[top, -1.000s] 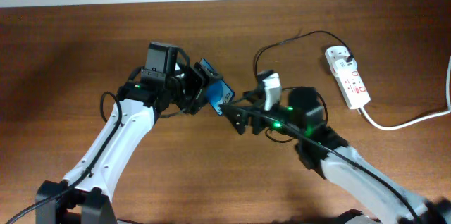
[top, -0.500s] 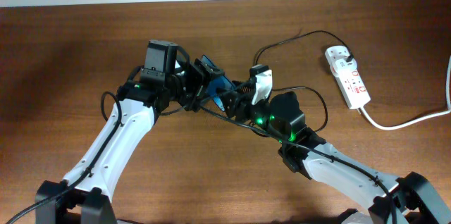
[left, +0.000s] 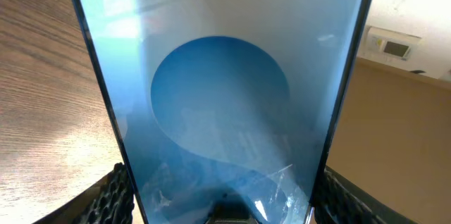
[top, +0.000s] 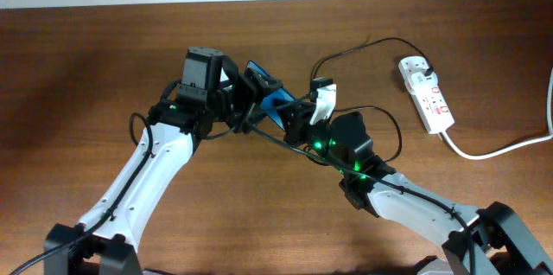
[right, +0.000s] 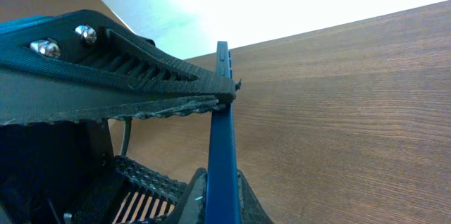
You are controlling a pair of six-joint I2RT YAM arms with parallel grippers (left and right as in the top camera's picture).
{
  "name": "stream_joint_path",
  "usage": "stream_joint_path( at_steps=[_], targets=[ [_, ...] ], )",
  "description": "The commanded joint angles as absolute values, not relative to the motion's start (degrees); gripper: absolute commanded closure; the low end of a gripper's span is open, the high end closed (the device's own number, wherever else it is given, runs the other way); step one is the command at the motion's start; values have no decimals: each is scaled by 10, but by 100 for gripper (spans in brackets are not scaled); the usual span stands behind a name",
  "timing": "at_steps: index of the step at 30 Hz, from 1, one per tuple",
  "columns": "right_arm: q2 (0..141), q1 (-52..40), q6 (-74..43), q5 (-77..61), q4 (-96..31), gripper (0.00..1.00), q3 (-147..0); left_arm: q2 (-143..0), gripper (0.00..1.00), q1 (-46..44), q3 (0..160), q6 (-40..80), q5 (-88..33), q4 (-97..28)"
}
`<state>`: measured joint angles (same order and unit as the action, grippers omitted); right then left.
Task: Plug charger to phone and switch on socket
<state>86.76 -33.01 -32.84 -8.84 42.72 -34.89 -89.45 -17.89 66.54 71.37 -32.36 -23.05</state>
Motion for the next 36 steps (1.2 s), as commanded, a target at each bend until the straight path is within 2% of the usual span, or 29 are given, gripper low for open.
stream_joint_path(
  at_steps=[1,3,4,5,6,7,11,15,20,23,26,28,31,36],
  targets=[
    [866,-338,-325,-134,456,96,-357,-886,61,-184,677,714,-329,-234],
    [865,-338,-354,-147,461,96,-357,-886,57,-184,677,714,-319,-234],
    [864,-337,-377,-148,462,96,-357,-886,49,-183,677,714,-316,-229],
    [863,-337,-395,-147,469,96,-357,-886,37,-183,677,714,-317,-219],
    [862,-337,-436,-147,481,96,-357,-886,7,-183,677,713,-317,-204],
    [862,-336,-465,-143,485,96,-357,-886,1,-183,677,713,-317,-199],
    [861,-298,-622,-157,489,96,-357,-879,1,-183,677,650,-317,-163],
    [861,-212,-771,-259,421,96,-357,-807,1,-163,677,496,-303,-177],
    [861,-135,-800,-481,409,96,-357,-671,1,-163,677,369,-244,-379],
    [861,-130,-800,-527,407,96,-357,-487,1,-163,674,342,-175,-545],
    [861,-131,-800,-556,407,96,-357,-375,1,-163,650,375,-152,-597],
    [861,-131,-800,-571,407,96,-356,-363,1,-163,591,415,-152,-588],
    [861,-131,-800,-575,404,96,-356,-385,1,-163,482,479,-202,-443],
    [861,-131,-800,-523,353,96,-356,-548,1,-161,408,707,-284,-249]
  ],
)
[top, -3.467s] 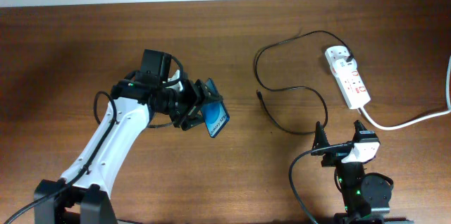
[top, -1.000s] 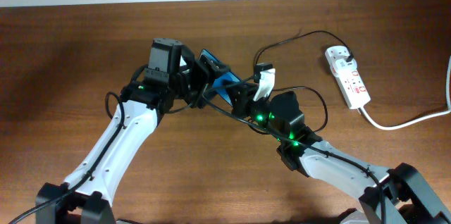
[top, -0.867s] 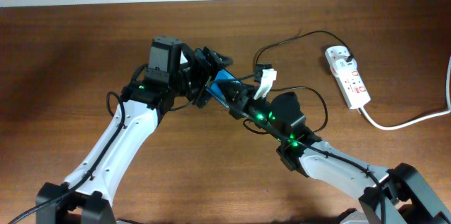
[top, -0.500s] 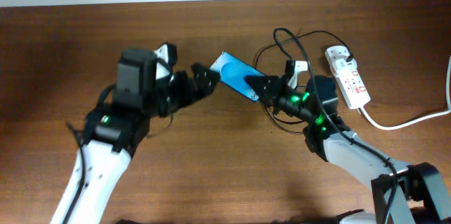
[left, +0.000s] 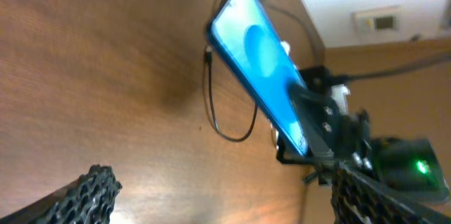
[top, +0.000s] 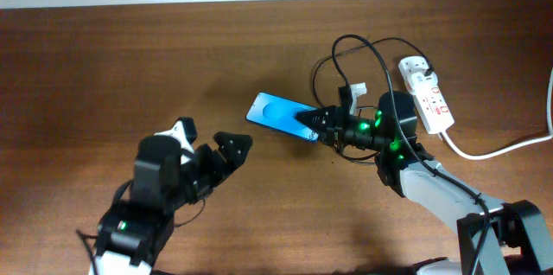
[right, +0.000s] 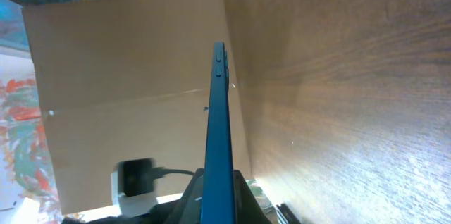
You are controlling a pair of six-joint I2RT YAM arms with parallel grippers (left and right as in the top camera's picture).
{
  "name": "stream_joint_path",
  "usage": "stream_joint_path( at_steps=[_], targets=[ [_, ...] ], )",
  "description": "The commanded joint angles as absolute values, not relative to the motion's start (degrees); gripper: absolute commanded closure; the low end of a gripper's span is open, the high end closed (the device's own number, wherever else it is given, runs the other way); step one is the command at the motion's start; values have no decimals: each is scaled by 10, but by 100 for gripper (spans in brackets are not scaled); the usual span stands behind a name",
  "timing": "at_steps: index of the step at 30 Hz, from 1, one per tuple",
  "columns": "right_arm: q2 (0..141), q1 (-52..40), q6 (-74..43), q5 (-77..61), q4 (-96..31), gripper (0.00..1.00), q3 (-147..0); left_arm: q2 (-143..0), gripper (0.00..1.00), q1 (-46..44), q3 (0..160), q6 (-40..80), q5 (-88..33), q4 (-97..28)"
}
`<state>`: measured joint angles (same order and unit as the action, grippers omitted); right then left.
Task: Plug charger to phone and switch on socket
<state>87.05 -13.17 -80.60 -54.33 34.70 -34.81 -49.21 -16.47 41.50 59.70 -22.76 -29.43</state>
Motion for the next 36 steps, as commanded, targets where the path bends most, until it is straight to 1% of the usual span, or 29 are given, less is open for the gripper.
stream_joint_path(
  at_steps=[1,2,3,4,5,6,7,9,11,12,13,14,15,16,17,18,19,20,21,23,25,26,28,30,31,33,34,35,36],
  targets=[
    [861,-131,-800,-519,353,96,-356,-581,1,-156,408,731,-310,-225],
    [861,-131,-800,-512,353,96,-356,-616,1,-152,408,746,-315,-182],
    [861,-131,-800,-507,350,96,-356,-634,1,-152,408,745,-315,-172],
    [861,-131,-800,-500,315,96,-356,-651,1,-152,408,753,-315,-170],
    [861,-131,-801,-489,276,96,-356,-662,6,-152,408,790,-311,-169],
    [861,-132,-801,-488,258,96,-356,-672,1,-152,408,848,-311,-170],
    [861,-132,-805,-488,259,96,-356,-677,1,-152,408,889,-310,-169],
    [861,-136,-846,-485,259,96,-356,-688,1,-152,408,909,-311,-144],
    [861,-164,-882,-452,260,96,-356,-689,1,-152,408,924,-302,-139],
    [861,-183,-903,-434,264,96,-356,-689,1,-152,408,962,-302,-138],
    [861,-200,-929,-427,285,96,-356,-689,1,-153,408,973,-292,-136],
    [861,-219,-953,-416,335,96,-356,-689,2,-156,408,973,-286,-137],
    [861,-233,-966,-408,353,96,-356,-693,11,-164,408,973,-279,-131],
    [861,-242,-967,-396,352,96,-356,-695,15,-165,408,973,-276,-123],
    [861,-248,-971,-391,352,96,-356,-695,22,-166,408,983,-276,-120],
    [861,-253,-987,-392,352,96,-356,-695,25,-166,408,993,-276,-120],
    [861,-264,-1039,-390,352,96,-356,-695,33,-166,408,999,-269,-120],
    [861,-271,-1053,-386,352,96,-356,-695,39,-166,408,999,-253,-120],
    [861,-278,-1069,-383,352,96,-356,-695,42,-166,408,1014,-246,-120],
    [861,-290,-1092,-382,352,96,-356,-695,53,-166,408,1028,-225,-120],
    [861,-293,-1092,-383,352,96,-356,-695,53,-166,408,1028,-209,-120],
    [861,-293,-1092,-383,352,96,-356,-695,62,-166,408,1040,-205,-120],
    [861,-293,-1092,-383,352,96,-356,-695,70,-166,408,1061,-202,-119],
    [861,-293,-1092,-379,345,96,-356,-695,71,-166,408,1061,-203,-99],
    [861,-293,-1091,-373,338,96,-356,-695,69,-167,408,1063,-212,-70],
    [861,-293,-1091,-368,339,96,-356,-695,67,-176,408,1063,-216,-49],
    [861,-293,-1091,-368,339,96,-356,-695,65,-186,408,1063,-216,-47],
    [861,-293,-1091,-368,339,96,-356,-695,60,-191,408,1063,-216,-47],
    [861,-293,-1091,-368,339,96,-356,-695,63,-191,408,1063,-216,-47]
  ],
)
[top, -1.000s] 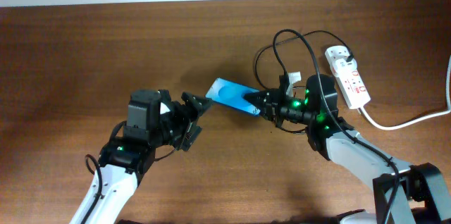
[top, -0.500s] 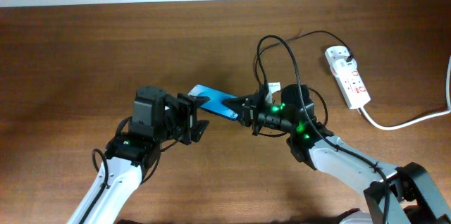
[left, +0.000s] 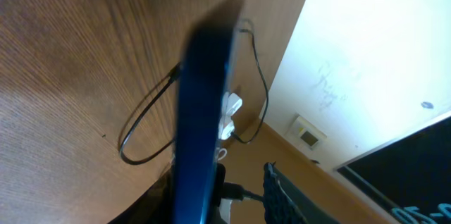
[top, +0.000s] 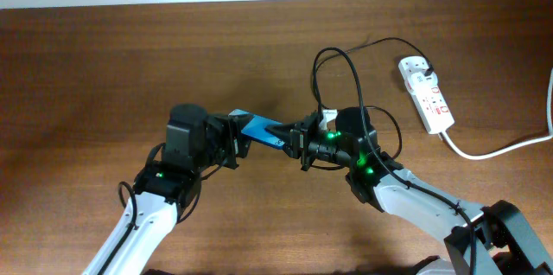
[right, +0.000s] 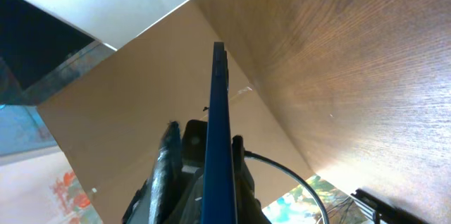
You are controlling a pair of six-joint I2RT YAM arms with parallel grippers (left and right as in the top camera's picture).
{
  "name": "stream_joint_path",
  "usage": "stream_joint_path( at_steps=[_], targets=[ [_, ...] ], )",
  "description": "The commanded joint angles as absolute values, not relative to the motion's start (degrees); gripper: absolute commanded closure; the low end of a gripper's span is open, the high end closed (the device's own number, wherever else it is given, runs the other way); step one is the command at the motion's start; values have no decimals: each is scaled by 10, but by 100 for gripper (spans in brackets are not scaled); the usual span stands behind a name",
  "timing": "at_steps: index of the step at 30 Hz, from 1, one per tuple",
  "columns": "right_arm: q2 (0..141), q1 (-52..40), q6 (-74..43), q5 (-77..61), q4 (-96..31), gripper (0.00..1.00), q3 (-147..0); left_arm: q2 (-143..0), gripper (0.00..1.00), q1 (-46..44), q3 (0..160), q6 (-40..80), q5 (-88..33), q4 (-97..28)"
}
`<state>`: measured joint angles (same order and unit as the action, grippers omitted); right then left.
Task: Plug charger to phone and switch on socket
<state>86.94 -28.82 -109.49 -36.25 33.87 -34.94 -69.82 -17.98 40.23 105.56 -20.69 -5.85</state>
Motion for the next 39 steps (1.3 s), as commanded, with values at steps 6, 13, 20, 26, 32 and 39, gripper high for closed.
stream_joint_path(
  at_steps=[6,13,20,26,32,39],
  targets=[
    [861,-293,-1091,-369,350,96,-356,-696,74,-193,408,1063,-218,-61],
    [861,-293,-1091,-368,350,96,-356,-724,79,-209,407,1063,-223,-65],
    [861,-293,-1091,-380,350,96,-356,-726,94,-208,408,1063,-196,-87],
    [861,-293,-1091,-394,350,95,-356,-726,100,-208,408,1059,-175,-97],
    [861,-292,-1086,-405,349,79,-356,-726,100,-146,408,946,-164,-90],
    [861,-267,-731,-311,270,44,-356,-726,100,-119,408,731,-142,-63]
  ],
)
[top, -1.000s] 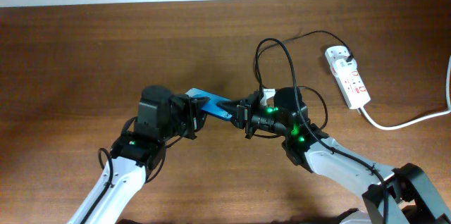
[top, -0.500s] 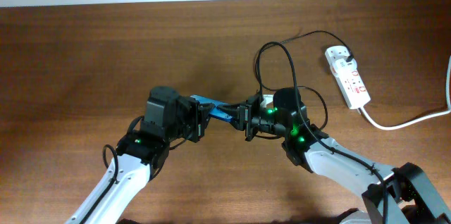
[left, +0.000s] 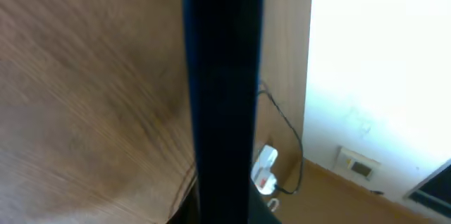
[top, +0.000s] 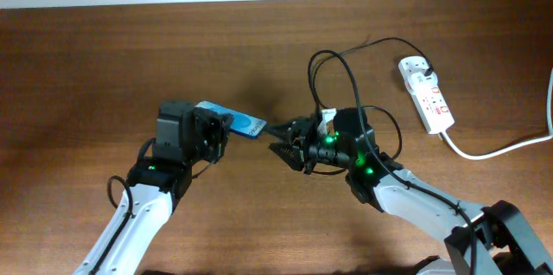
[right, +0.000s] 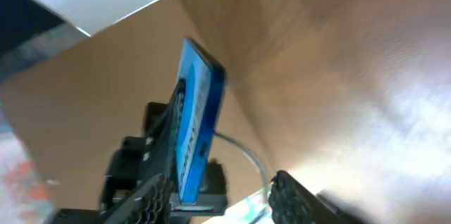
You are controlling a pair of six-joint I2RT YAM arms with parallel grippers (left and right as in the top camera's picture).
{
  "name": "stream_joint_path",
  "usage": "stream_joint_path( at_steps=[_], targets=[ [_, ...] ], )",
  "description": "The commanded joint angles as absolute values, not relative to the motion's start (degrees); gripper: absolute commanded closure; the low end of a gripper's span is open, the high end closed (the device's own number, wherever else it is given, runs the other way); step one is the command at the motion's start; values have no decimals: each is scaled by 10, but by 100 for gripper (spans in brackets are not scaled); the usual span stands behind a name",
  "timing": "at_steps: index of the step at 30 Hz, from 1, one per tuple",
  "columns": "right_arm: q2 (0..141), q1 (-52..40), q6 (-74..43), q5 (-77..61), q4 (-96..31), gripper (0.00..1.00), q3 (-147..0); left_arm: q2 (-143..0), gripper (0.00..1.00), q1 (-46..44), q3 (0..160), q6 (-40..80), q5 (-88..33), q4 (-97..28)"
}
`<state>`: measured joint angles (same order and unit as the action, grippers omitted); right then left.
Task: Plug charger to phone and switch on socket
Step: 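Grasp the black cable plug with the right gripper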
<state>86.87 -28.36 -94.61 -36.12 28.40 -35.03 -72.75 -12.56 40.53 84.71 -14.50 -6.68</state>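
Note:
The blue phone (top: 235,122) is held off the table, edge-on, with my left gripper (top: 216,132) shut on its left end. In the left wrist view it is a dark bar (left: 222,76) running up the middle. My right gripper (top: 281,137) stands open just right of the phone and apart from it. In the right wrist view the phone (right: 197,125) sits beyond my open fingers (right: 144,199). The white socket strip (top: 427,95) lies at the far right. The black charger cable (top: 346,59) loops from it toward my right arm, its free end hidden.
A white mains lead (top: 492,150) runs from the strip off the right edge. The cable loop lies over and behind the right arm. Bare wooden table (top: 104,67) stretches to the left and along the back.
My right gripper has let go of the phone and stands open a little to its right. The phone has shifted left, now in my left gripper alone.
At first both grippers were at the phone mid-table. Then my right gripper alone held it further right, with the left open and low at the left. Then both were on it again near the middle. Now only the left holds it.

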Motion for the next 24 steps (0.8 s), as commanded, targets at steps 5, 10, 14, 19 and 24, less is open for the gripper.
stream_joint_path(
  at_steps=[5,10,14,19,24],
  targets=[
    [861,-150,-363,-299,192,2,-358,-726,100,-118,408,640,-156,-77],
    [861,-123,-123,-152,-64,2,-459,-726,100,-118,408,633,-168,-86],
    [875,-125,-24,-136,-89,14,-470,-726,100,-118,408,629,-197,-91],
    [946,-172,17,-60,-20,19,-471,-726,100,-118,408,629,-202,-101],
    [1044,-218,22,22,44,31,-491,-726,100,-118,408,629,-201,-101]
  ],
)
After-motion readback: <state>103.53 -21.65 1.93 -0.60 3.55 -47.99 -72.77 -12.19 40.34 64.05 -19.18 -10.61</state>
